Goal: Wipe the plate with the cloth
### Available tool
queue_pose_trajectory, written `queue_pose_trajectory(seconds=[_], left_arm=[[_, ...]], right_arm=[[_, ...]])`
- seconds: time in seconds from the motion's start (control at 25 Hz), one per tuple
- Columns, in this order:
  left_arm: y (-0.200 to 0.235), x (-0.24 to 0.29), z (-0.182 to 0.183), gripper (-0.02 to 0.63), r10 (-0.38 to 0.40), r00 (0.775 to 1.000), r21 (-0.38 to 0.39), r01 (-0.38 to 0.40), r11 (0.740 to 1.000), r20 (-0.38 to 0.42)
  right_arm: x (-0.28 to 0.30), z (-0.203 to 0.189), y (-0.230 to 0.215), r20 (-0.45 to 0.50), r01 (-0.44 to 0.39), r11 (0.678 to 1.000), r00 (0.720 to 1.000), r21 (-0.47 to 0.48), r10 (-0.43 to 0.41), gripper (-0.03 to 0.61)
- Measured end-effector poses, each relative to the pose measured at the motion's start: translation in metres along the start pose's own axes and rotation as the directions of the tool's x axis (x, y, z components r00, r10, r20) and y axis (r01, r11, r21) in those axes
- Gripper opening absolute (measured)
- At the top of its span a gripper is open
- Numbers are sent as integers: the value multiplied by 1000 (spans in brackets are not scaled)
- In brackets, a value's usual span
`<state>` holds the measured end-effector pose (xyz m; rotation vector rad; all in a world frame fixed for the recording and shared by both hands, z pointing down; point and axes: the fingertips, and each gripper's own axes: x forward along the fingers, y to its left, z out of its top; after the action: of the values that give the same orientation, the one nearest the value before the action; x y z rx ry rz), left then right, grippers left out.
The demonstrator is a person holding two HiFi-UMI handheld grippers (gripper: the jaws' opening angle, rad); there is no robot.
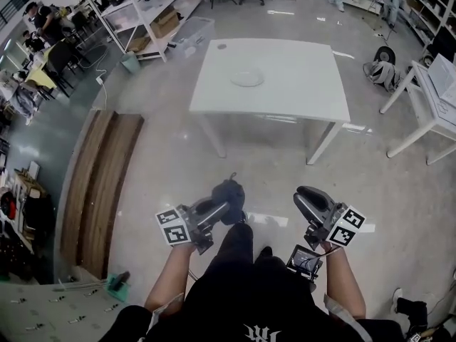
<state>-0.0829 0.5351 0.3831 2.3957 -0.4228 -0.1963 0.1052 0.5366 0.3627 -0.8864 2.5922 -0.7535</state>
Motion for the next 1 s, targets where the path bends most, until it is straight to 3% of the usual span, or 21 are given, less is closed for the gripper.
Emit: queue_pose_trajectory(seconds=[0.28,0.6,0.8,1.0], left_arm=[[87,30,59,51,-6,1000,3,6,1000,-9],[205,52,152,51,-35,999,-32,34,999,-24],[258,70,191,51,-57,996,-51,54,997,-64],[304,101,218,51,-44,997,-59,41,997,-56]], right_arm=[[71,15,-61,-76,47,999,996,-14,-48,74],[190,58,-137,-121,110,994,986,-20,-112,74],[244,80,-172,-116,123,992,986,13,-121,78],[271,93,-223,-163,136,991,978,7,-133,81]])
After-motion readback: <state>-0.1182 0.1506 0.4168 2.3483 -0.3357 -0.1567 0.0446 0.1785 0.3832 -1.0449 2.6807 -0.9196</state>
